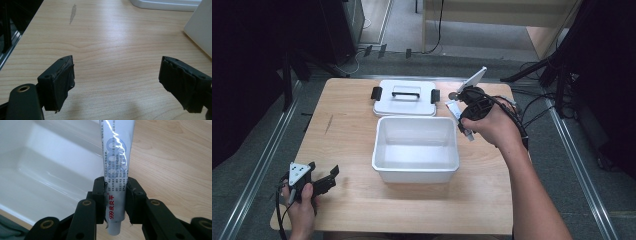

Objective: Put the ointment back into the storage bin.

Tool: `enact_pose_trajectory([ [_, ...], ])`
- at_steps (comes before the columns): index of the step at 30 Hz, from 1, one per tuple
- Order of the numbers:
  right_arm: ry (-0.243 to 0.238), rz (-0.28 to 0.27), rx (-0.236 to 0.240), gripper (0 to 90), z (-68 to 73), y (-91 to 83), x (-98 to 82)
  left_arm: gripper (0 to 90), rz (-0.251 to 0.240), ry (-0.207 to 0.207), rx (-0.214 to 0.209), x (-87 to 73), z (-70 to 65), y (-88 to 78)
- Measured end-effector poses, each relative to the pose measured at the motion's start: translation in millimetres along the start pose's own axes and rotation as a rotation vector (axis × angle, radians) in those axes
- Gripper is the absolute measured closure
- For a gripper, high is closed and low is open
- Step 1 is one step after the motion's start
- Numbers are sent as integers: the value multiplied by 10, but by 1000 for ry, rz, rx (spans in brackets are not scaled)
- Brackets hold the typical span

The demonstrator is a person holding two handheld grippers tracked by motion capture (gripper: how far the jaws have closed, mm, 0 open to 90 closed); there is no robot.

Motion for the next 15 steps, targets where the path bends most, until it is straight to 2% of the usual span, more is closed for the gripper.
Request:
enact_pose_trajectory([
  [9, -142, -4, 72, 732, 267, 39, -14, 138, 1, 0, -1, 1, 0, 1],
  [12, -214, -11, 102, 732, 343, 56, -28, 139, 0, -1, -1, 1, 1, 1],
  [15, -311, -27, 118, 732, 405, 84, -51, 138, 0, 0, -1, 0, 1, 1],
])
Point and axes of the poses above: each handheld gripper's, and its own axes: y roughly forward along the jaws, x roughly out of its top, z roughly to its left, the point moved 1 cm from there along y, roughly forward along the jaws, and after that the axes turned 8 degrees about y, right-handed, at the moved point
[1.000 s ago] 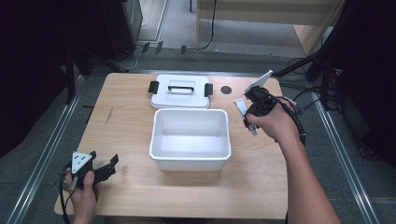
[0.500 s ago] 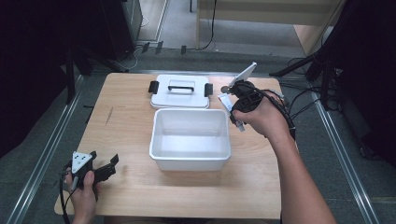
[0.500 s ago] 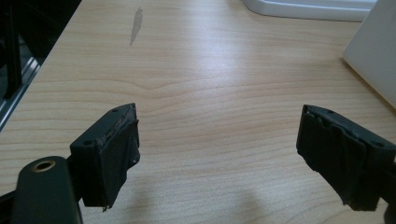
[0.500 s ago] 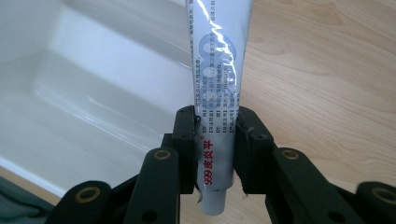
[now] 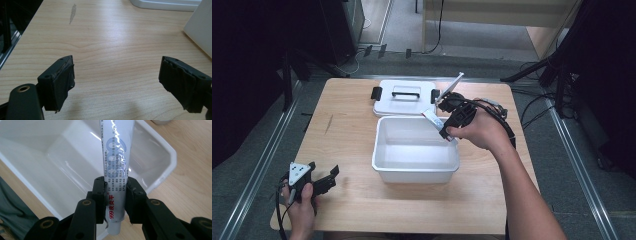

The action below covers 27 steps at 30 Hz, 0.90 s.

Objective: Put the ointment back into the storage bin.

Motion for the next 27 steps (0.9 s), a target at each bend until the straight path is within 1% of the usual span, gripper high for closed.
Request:
enact_pose_trajectory([
  [1, -23, 3, 4, 731, 28, 14, -5, 138, 0, -1, 0, 0, 0, 0],
  [3, -91, 6, 4, 731, 57, 40, -13, 139, -1, -1, 0, 0, 0, 0],
  [6, -178, 9, 12, 730, 97, 87, -33, 139, -1, -1, -1, 0, 0, 1],
  [10, -296, 9, 15, 731, 118, 150, -66, 139, -1, -1, -1, 0, 0, 0],
  [12, -371, 5, 11, 730, 125, 178, -87, 138, -1, -1, -1, 0, 0, 1],
  [14, -415, 15, 14, 730, 135, 200, -107, 139, 0, 0, -1, 0, 0, 0],
  [16, -448, 18, 14, 730, 142, 221, -120, 139, 1, 0, 0, 0, 0, 1],
  [21, -467, 32, 18, 730, 151, 272, -147, 139, -1, 0, -1, 0, 0, 1],
  [23, -487, 33, 22, 730, 149, 309, -156, 139, -1, 0, -1, 0, 0, 1],
  [27, -501, 54, 19, 729, 151, 384, -174, 139, -2, -1, -1, -1, 0, 2],
])
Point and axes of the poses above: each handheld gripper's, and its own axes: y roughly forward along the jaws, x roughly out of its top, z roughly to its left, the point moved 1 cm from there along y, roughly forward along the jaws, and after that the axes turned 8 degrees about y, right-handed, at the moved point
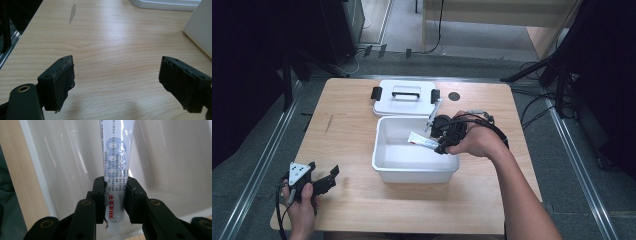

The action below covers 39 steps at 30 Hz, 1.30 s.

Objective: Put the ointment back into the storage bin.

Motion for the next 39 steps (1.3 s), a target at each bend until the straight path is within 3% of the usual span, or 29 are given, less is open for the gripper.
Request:
enact_pose_trajectory([
  [20, 8, 91, 27, 730, -1, 327, -4, 139, 2, -2, -2, -1, 1, -2],
  [39, 29, 226, 51, 730, 28, 579, 72, 139, 4, -3, -5, 0, 3, -2],
])
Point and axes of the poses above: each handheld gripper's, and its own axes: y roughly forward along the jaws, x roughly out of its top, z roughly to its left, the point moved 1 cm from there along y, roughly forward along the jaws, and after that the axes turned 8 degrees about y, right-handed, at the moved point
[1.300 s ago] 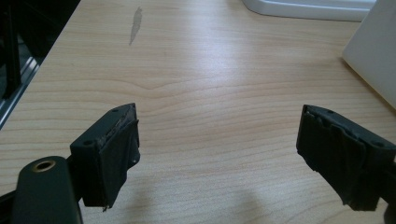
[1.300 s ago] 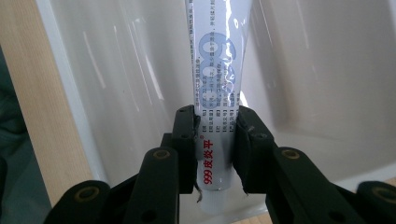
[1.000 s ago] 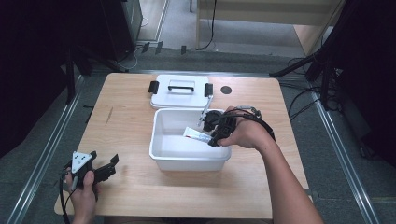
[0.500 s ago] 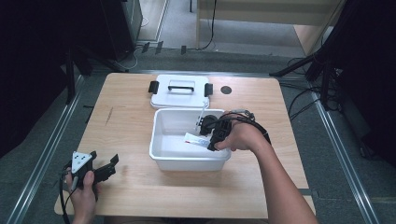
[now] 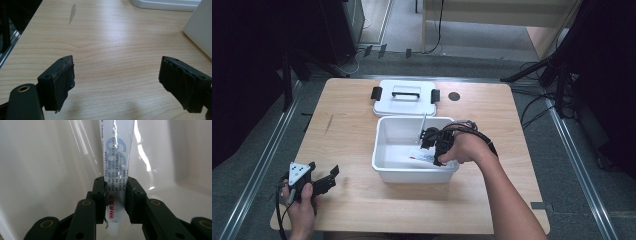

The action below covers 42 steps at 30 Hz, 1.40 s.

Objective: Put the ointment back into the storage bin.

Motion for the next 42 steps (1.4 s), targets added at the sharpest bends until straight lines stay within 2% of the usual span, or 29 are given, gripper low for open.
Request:
enact_pose_trajectory([
  [8, 6, 38, 12, 728, 14, 63, 39, 139, -2, 0, -1, 0, 2, 1],
  [14, 12, 98, 3, 725, 20, 141, 58, 139, -1, -1, -1, 0, 2, 3],
  [23, 14, 110, -2, 721, 20, 150, 52, 139, 2, 2, -3, 1, 4, 2],
  [37, 30, 84, -2, 701, 17, 86, 34, 140, 3, 2, -3, 1, 2, 4],
  [42, 35, 51, -12, 801, 13, 0, -1, 140, 3, 3, -4, 1, 2, 4],
])
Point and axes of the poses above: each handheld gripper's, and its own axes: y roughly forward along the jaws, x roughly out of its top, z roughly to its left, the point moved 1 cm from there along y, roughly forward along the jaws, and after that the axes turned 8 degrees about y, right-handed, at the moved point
